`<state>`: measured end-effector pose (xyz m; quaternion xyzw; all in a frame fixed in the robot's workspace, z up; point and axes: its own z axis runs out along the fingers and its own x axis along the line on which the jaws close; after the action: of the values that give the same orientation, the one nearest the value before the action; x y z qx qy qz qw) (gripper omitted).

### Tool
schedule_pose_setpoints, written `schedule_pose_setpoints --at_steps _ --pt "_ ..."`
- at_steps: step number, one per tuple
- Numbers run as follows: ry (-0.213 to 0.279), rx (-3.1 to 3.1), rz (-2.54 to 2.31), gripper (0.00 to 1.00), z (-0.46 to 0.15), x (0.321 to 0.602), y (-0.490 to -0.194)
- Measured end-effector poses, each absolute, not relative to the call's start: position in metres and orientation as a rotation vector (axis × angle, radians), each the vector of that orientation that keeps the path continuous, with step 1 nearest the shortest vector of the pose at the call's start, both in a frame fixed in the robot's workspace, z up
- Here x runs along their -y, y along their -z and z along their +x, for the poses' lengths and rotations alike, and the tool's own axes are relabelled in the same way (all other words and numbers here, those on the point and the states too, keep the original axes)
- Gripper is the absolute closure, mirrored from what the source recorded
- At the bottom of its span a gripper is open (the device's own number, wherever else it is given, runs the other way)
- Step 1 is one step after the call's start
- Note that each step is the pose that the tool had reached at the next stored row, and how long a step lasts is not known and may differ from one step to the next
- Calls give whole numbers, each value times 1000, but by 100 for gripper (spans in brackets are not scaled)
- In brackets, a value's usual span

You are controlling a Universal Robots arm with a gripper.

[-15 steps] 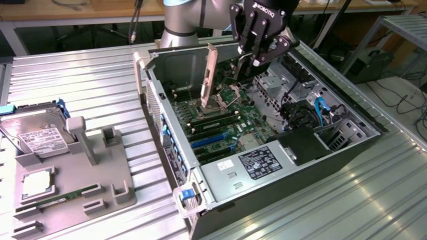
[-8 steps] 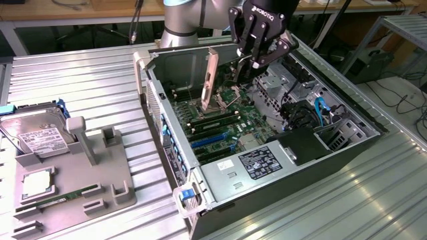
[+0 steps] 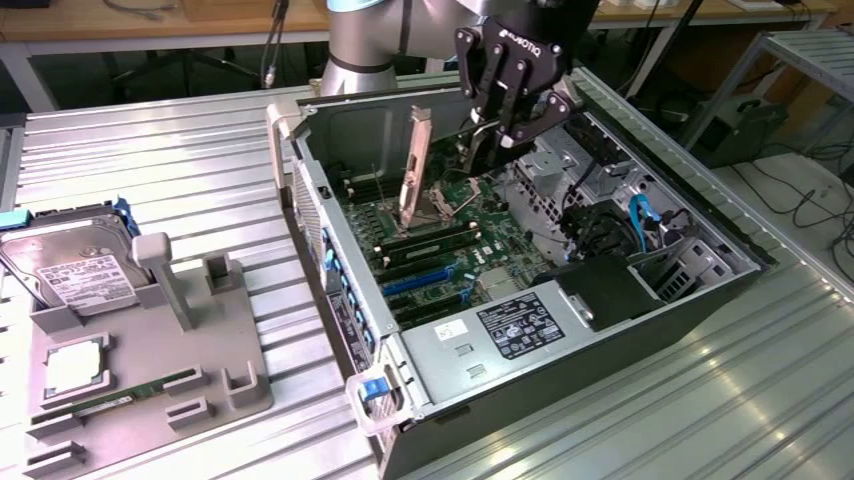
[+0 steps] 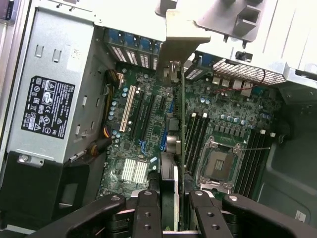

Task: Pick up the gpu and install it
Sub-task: 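Insert the gpu into the slot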

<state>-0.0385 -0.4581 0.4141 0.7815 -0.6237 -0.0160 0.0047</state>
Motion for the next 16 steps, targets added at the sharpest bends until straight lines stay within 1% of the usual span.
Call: schedule_pose_setpoints --at_steps 16 --pt "51 2046 2373 73 -38 458 -401"
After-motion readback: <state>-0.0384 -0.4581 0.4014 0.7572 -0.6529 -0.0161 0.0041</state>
